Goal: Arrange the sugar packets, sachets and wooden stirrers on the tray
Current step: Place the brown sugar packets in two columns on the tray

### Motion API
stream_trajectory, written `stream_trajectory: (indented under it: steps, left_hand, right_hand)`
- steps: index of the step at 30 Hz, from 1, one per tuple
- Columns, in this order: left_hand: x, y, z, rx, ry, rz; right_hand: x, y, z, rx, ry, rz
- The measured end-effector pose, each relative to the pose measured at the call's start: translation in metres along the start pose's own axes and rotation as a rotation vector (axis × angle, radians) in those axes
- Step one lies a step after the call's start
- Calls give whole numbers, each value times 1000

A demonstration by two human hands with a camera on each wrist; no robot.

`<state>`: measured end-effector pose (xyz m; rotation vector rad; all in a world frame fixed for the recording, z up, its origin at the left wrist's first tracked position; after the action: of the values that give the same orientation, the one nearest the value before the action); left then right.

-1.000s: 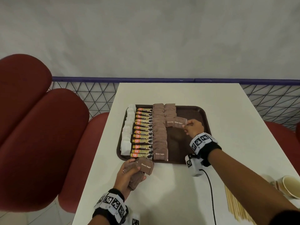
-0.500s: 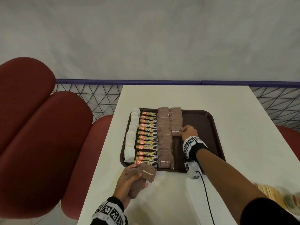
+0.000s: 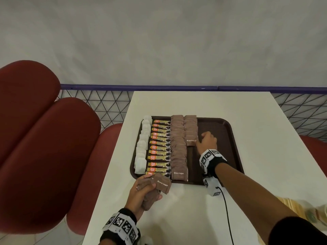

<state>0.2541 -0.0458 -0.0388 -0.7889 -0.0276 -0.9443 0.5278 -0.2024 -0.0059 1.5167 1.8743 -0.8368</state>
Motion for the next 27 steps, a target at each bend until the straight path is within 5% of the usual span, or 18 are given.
stream_trajectory:
  steps: [5, 10, 16, 20, 27]
  left_hand:
    - [9, 3, 1, 11, 1, -14]
    - [17, 4, 3, 38, -2, -23]
    - [23, 2, 7, 93, -5, -32]
    - [24, 3, 4, 94, 13, -29]
    - [30, 0, 4, 92, -10, -27]
  right_hand:
    - [-1, -25, -22, -265, -41, -79]
    - [9, -70, -43, -409, 105, -356]
    - [40, -132, -44, -296, 81, -818]
    - [49, -146, -43, -301, 39, -832]
    - [56, -145, -42, -100, 419, -835]
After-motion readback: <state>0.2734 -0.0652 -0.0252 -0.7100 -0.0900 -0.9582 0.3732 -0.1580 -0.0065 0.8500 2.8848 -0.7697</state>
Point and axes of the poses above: each hand's wrist, its own y-axis towards the middle knuckle, its own x-axis out of the palm, z = x × y, the point moved 8 cm from there along y, towards the middle knuckle, and after that the axes turned 2 degrees about -x, right-handed, at the moved point
